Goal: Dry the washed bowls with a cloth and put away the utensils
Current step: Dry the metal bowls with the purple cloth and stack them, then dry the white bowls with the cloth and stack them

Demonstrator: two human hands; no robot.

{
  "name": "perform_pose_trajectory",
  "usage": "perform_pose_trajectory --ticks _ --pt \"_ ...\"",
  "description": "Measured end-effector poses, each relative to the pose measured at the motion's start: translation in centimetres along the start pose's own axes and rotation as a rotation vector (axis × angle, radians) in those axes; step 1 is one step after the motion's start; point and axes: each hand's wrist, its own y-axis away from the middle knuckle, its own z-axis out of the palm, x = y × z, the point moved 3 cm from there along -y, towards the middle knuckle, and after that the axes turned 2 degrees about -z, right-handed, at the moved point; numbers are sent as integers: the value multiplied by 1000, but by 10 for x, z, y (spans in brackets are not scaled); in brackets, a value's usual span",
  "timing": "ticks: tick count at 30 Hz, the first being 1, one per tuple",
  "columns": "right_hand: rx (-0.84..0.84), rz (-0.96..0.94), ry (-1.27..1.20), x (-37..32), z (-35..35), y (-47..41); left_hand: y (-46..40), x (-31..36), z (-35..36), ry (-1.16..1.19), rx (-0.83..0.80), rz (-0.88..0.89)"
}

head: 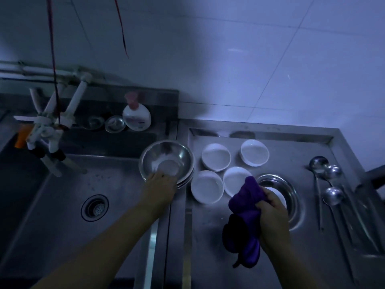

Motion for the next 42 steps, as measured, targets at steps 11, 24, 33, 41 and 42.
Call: perform_pose_trajectory --ticks 11,24,33,41,42 --pt "104 19 -100 -2 -3 11 10 3 5 82 258 148" --pt "269 35 -28 2 -38 46 0 83 88 1694 -442 -1230" --pt "321 20 -16 15 -57 56 2 89 107 1829 -533 -1362" --pt "286 44 -38 23 -54 67 31 98 74 1559 -470 -934" --pt "284 40 -38 21 -53 69 32 97 67 1528 -458 -864"
